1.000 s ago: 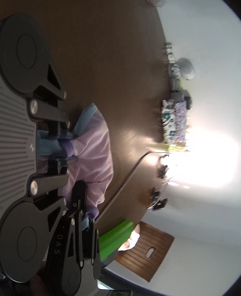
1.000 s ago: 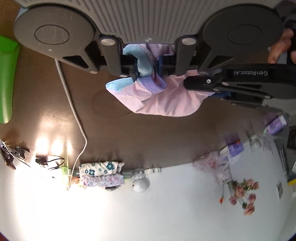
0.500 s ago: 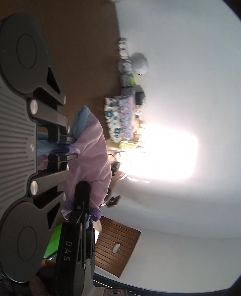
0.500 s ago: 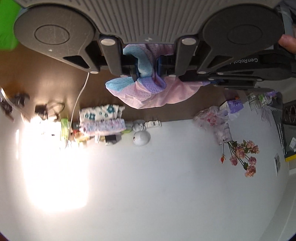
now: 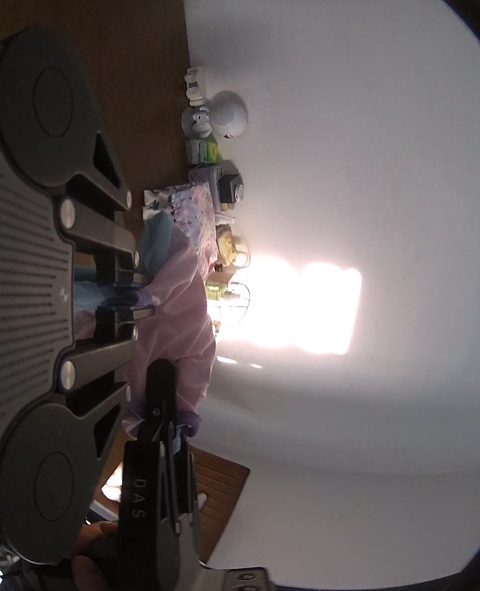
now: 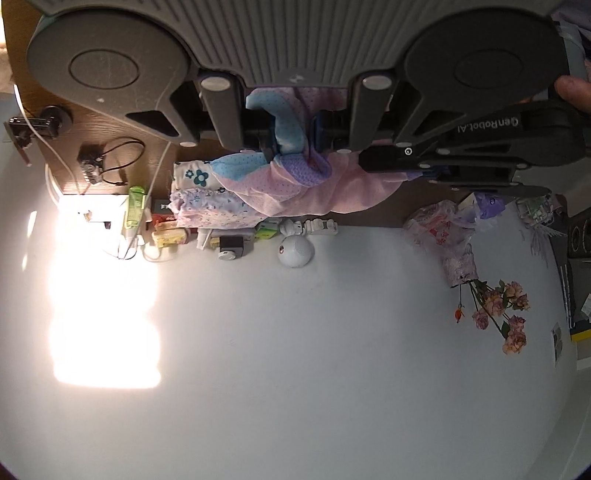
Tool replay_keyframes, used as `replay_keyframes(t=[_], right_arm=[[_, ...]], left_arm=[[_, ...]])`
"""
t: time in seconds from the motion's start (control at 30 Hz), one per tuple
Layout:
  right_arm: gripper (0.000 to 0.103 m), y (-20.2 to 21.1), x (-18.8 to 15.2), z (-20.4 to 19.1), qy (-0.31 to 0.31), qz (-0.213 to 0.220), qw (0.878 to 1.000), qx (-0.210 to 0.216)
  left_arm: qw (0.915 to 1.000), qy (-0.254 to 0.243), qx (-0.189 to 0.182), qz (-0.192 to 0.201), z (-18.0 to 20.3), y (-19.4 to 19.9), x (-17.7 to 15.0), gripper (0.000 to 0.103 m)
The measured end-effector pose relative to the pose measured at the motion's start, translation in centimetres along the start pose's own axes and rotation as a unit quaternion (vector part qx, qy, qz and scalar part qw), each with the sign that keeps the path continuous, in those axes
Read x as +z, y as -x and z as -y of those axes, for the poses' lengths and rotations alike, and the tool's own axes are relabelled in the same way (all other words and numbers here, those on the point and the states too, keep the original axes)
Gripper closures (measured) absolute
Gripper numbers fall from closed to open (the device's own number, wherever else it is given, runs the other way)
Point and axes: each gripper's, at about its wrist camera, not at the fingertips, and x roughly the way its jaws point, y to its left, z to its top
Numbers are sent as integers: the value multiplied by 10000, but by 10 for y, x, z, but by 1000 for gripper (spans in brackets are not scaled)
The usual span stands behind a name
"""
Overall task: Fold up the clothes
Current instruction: 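Lift the folded garment with both grippers and carry it to the clothes stack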
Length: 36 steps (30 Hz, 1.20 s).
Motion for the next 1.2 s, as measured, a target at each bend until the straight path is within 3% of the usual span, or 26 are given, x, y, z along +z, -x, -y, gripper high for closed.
replay_keyframes(t=[0.2,0.3,0.57,0.67,0.7,0.73,0.8,0.83,0.93,1.0,1.07,1.13,1.17,1.2], right_arm=[[86,-119,-30,33,-331,-1104,9932,-154],[87,-153,-49,43,-468,-1580,9861,-209],[86,-191,-49,51,-288,-1522,9860,-612],[72,-202,-48,65,-398,-1550,9851,-625],[60,-198,-46,68,-443,-1606,9847,-520],[54,-191,-44,71,-465,-1553,9858,-442],[49,-177,-39,78,-496,-1364,9889,-307],[49,-176,-36,83,-542,-1374,9886,-297],[51,-189,-34,98,-869,-1673,9819,-153],[60,-199,-41,100,-963,-1919,9766,-85],[60,-201,-49,95,-833,-1941,9774,-19],[71,-202,-52,88,-586,-1895,9801,-37],[84,-202,-51,86,-572,-1907,9800,47],[87,-203,-49,84,-576,-1919,9797,73]], left_arm=[[9945,650,178,-807,-47,-93,-45,97],[9905,777,216,-1114,-62,-118,-60,97],[9894,825,299,-1153,-82,-166,-51,96],[9852,979,302,-1373,-90,-178,-52,79],[9841,932,226,-1498,-91,-172,-51,68],[9840,956,63,-1499,-94,-166,-49,60],[9836,1036,-290,-1450,-100,-152,-44,28],[9827,1194,-309,-1379,-105,-149,-41,25],[9732,1529,-16,-1718,-110,-167,-37,35],[9689,1503,33,-1966,-106,-182,-42,54],[9715,1420,34,-1898,-101,-187,-44,55],[9720,1389,-10,-1895,-98,-190,-45,72],[9712,1434,-65,-1904,-97,-191,-46,82],[9722,1414,-62,-1867,-96,-191,-45,85]])
